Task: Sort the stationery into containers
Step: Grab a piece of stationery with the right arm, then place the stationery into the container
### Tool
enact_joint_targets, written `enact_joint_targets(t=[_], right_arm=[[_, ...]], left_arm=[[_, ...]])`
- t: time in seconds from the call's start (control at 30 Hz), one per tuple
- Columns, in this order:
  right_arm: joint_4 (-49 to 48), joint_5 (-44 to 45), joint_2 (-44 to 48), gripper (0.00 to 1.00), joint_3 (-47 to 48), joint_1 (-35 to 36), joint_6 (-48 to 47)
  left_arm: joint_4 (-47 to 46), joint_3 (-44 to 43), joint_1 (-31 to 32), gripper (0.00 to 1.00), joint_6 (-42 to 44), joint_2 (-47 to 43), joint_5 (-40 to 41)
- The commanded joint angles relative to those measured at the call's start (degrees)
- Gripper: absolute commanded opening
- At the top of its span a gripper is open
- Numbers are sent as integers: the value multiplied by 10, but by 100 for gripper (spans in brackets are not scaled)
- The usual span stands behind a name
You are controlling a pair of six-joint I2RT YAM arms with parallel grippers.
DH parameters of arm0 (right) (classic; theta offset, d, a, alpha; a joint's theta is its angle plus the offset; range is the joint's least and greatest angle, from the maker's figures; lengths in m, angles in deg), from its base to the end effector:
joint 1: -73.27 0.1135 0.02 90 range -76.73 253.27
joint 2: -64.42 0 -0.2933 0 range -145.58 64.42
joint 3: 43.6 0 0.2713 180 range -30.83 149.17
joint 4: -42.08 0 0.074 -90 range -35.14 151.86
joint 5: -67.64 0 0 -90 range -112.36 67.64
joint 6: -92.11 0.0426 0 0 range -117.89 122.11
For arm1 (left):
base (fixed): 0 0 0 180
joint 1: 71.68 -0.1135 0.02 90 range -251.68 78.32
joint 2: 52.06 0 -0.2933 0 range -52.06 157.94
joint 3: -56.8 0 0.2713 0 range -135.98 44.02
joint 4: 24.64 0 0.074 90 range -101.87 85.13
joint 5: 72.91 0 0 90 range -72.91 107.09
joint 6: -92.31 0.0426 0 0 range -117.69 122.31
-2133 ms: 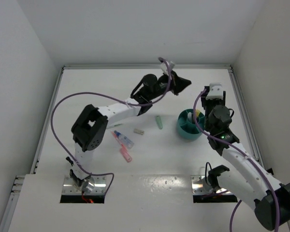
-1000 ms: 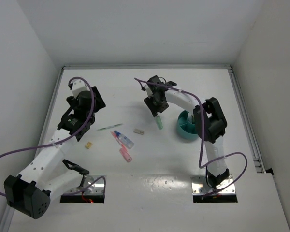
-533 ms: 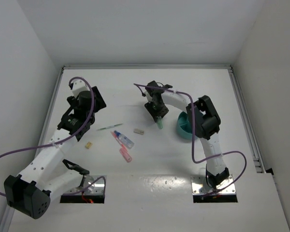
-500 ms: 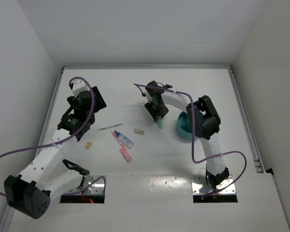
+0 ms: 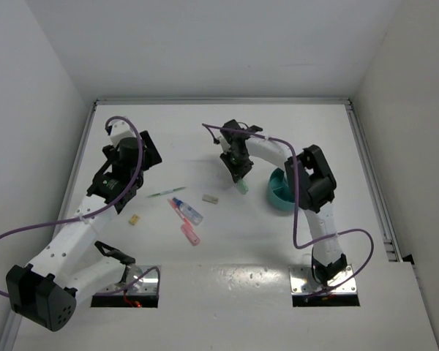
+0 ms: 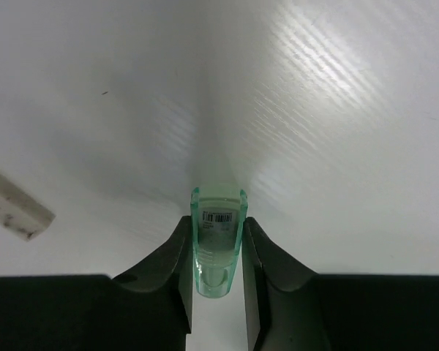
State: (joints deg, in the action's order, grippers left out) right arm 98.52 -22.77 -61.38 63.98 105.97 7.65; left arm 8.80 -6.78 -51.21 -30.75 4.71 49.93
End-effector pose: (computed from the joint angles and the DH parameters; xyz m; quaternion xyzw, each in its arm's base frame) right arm 0.4039 0.2596 0.1541 -0.2332 0.9632 0.0471 0.1249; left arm 0.2206 -0.0577 0.3418 -0.2371 0.7950 -0.0121 0.5582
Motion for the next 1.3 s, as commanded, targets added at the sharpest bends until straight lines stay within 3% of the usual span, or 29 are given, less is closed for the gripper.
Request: enact_joint_targets(t=[0.0,0.3,0.47,0.73,0.87,1.27], right_arm=[[-38,25,132,0,4,-3,-20],[-125,125,313,0,-144,-8,-46],[-142,220,332,0,-178,-8,-2],[-178,294,372,0,-228,-13,29],[-205,282,392,0,-275,-13,-3],[-487,155,554,0,-505,-13,-99]], left_arm=[[-8,-1,-7,85,4,-3,-16],[-8,-1,-7,85,4,-3,-32],[-8,-1,-7,85,4,-3,-37],[-8,-1,-7,85,9,-3,-37],[-8,-1,-7,85,9,-3,-37],[-8,-1,-7,85,9,2,-43]])
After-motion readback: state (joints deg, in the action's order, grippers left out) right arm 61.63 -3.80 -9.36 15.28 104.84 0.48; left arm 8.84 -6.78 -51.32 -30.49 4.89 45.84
